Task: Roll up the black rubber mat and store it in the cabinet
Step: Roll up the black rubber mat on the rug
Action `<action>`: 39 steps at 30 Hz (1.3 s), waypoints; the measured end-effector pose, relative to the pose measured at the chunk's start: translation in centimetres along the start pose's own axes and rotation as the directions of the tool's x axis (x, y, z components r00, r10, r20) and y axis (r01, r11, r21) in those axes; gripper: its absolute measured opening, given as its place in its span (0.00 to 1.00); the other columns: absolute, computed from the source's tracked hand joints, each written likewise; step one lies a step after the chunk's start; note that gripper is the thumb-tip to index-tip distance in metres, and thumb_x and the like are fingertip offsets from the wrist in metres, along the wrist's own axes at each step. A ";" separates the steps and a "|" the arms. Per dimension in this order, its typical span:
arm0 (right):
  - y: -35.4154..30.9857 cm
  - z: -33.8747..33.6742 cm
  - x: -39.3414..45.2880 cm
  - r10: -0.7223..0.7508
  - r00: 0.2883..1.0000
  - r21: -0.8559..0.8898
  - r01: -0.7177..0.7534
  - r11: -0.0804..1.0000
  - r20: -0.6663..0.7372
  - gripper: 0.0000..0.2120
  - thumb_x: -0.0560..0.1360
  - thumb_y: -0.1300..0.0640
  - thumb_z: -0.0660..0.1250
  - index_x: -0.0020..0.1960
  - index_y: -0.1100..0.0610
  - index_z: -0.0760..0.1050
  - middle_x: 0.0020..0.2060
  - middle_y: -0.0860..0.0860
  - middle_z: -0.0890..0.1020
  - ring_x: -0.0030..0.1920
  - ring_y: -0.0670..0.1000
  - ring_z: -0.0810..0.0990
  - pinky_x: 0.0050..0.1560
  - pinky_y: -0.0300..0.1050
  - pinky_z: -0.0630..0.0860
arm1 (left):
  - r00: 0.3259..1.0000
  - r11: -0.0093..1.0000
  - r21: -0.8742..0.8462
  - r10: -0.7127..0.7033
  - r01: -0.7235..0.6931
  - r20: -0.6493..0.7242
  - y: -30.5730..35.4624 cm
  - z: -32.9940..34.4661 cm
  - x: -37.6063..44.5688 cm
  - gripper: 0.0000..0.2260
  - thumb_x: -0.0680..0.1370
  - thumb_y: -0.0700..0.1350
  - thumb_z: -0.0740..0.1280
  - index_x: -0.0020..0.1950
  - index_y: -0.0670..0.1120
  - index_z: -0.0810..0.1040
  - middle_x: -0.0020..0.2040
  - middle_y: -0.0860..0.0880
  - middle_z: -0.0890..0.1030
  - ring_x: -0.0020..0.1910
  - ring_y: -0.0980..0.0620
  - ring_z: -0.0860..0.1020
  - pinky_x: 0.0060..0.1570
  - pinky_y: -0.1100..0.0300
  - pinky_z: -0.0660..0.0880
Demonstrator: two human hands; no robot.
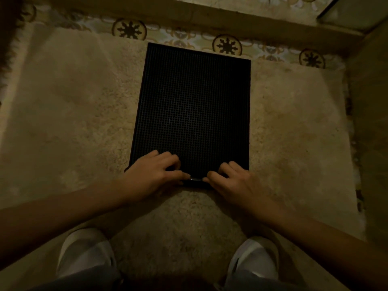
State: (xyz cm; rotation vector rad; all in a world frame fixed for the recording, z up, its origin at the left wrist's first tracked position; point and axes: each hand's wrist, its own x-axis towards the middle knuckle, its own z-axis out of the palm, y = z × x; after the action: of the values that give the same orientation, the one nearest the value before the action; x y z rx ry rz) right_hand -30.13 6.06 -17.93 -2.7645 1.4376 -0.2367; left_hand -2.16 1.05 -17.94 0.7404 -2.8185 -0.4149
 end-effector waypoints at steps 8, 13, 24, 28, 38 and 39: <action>0.2 -0.2 1.0 0.088 0.996 0.048 -0.090 0.995 0.033 0.18 0.86 0.48 0.58 0.45 0.58 0.75 0.45 0.56 0.76 0.34 0.49 0.68 0.25 0.46 0.71 | 0.997 0.995 0.068 -0.079 0.079 0.001 1.5 2.1 0.2 0.15 0.81 0.52 0.59 0.60 0.44 0.74 0.54 0.44 0.78 0.47 0.46 0.75 0.44 0.52 0.73; 0.5 0.5 1.5 0.104 0.992 -0.069 -0.109 0.992 -0.067 0.20 0.86 0.48 0.58 0.39 0.55 0.75 0.33 0.51 0.76 0.32 0.51 0.75 0.23 0.49 0.73 | 1.000 0.999 0.032 0.009 -0.008 -0.023 0.1 1.8 0.9 0.18 0.81 0.58 0.64 0.60 0.44 0.77 0.52 0.44 0.77 0.46 0.48 0.74 0.42 0.54 0.76; -0.3 0.8 3.9 0.246 0.946 -0.104 -0.272 0.957 -0.211 0.17 0.85 0.49 0.58 0.43 0.57 0.77 0.37 0.54 0.78 0.37 0.55 0.74 0.34 0.52 0.71 | 0.997 0.983 -0.165 -0.083 0.081 -0.007 -2.0 0.2 2.2 0.20 0.81 0.58 0.62 0.61 0.45 0.82 0.50 0.47 0.79 0.45 0.51 0.76 0.38 0.53 0.79; -1.6 2.5 3.7 0.164 0.965 -0.088 -0.185 0.979 -0.203 0.16 0.84 0.50 0.57 0.44 0.57 0.76 0.38 0.55 0.77 0.37 0.56 0.73 0.37 0.52 0.68 | 0.994 0.984 -0.147 -0.105 0.101 -0.020 -2.3 -0.3 2.7 0.18 0.80 0.59 0.64 0.56 0.46 0.83 0.46 0.49 0.80 0.42 0.52 0.78 0.38 0.55 0.77; 0.9 2.4 6.6 0.224 0.953 0.008 -0.227 0.974 -0.204 0.19 0.85 0.50 0.56 0.39 0.54 0.75 0.32 0.50 0.76 0.31 0.51 0.74 0.25 0.46 0.68 | 0.948 0.928 0.215 -0.271 0.303 -0.168 -0.2 1.8 3.3 0.17 0.84 0.54 0.56 0.53 0.42 0.77 0.47 0.42 0.78 0.41 0.44 0.73 0.38 0.50 0.70; 1.2 2.3 6.9 0.220 0.955 0.010 -0.223 0.975 -0.201 0.18 0.85 0.51 0.56 0.40 0.54 0.75 0.32 0.50 0.76 0.31 0.51 0.74 0.25 0.46 0.68 | 0.950 0.919 0.248 -0.278 0.306 -0.143 -0.3 1.8 3.6 0.19 0.84 0.55 0.54 0.52 0.42 0.76 0.47 0.43 0.78 0.41 0.44 0.73 0.39 0.50 0.69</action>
State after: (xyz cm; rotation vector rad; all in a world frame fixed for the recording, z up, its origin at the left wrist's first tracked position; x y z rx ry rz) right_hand -26.87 -0.32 -19.44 -2.6208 1.7850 -0.5145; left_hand -5.62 -0.65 -19.35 1.2114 -2.6974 -0.0313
